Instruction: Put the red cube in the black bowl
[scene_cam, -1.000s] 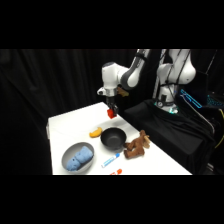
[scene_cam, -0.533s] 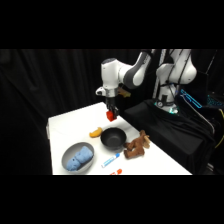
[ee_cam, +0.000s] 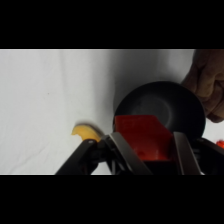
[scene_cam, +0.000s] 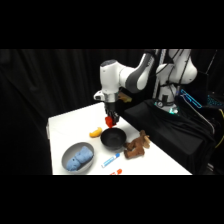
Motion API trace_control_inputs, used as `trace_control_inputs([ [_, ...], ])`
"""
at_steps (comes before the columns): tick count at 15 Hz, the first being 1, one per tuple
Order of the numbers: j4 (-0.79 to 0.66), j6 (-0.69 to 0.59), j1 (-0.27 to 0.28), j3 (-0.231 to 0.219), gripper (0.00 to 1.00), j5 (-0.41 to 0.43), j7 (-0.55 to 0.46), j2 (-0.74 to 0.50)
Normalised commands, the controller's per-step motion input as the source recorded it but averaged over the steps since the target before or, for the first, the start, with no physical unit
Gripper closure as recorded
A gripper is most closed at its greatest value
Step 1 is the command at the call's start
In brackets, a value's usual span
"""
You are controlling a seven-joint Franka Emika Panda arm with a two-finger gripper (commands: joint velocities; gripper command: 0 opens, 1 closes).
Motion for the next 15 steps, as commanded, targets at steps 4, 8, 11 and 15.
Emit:
trace_control_inputs([
  [4,0.19,0.05,0.06,0.042,0.72,0.117,0.06,0.2],
  [8,0.17,0.16,0.038,0.02,0.72,0.129,0.07,0.24],
  [11,0.14,0.17,0.028,0.026,0.72,0.137,0.03,0.22],
  [15,0.11,0.11,0.045,0.035,0.21,0.11,0.02,0.16],
])
